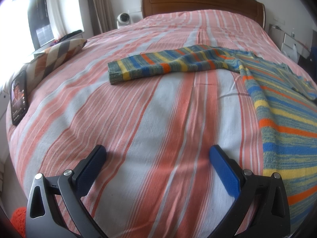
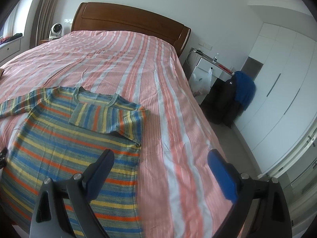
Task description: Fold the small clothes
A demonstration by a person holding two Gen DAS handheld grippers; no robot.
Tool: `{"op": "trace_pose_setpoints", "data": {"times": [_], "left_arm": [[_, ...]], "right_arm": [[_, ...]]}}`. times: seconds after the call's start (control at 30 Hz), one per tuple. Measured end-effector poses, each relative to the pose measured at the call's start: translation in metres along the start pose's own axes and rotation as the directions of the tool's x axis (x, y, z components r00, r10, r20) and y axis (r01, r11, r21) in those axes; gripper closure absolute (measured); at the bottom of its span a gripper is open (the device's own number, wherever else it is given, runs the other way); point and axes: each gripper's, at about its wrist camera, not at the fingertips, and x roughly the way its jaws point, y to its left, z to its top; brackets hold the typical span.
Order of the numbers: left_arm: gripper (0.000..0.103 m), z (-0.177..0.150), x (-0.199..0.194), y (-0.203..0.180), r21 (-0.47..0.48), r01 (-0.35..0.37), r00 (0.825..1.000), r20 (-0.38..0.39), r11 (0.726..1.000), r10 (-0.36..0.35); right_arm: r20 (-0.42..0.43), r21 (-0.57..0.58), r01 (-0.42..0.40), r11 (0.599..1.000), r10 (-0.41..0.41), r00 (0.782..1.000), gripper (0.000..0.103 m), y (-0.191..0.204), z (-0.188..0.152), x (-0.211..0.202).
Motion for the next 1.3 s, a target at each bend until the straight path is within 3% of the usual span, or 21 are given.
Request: {"op": "trace_pose_setpoints", "data": {"times": [1.0, 1.2, 1.3], "left_arm": [[0.0, 0.0, 0.0, 0.0, 0.0, -0.001, 1.0, 0.002, 1.0, 0.001], [0.0, -0.001, 0.0, 0.0, 0.0, -0.001, 1.0, 0.003, 1.0, 0.001], [0.0, -0.001, 0.0, 0.0, 0.0, -0.002, 1.0, 0.003, 1.0, 0.002]], "right_arm": [[-0.021, -0.01, 0.014, 1.0, -0.014, 1.0, 0.009, 0.001, -0.007, 0.007], [0.017, 0.059, -0.153, 0.987, 0.152, 0.988, 0.007, -0.016, -0.029, 0.035], [0.001, 0.063, -0.164, 0.985, 0.164, 0.986, 0.006, -0.028, -0.052, 0.063]]}}
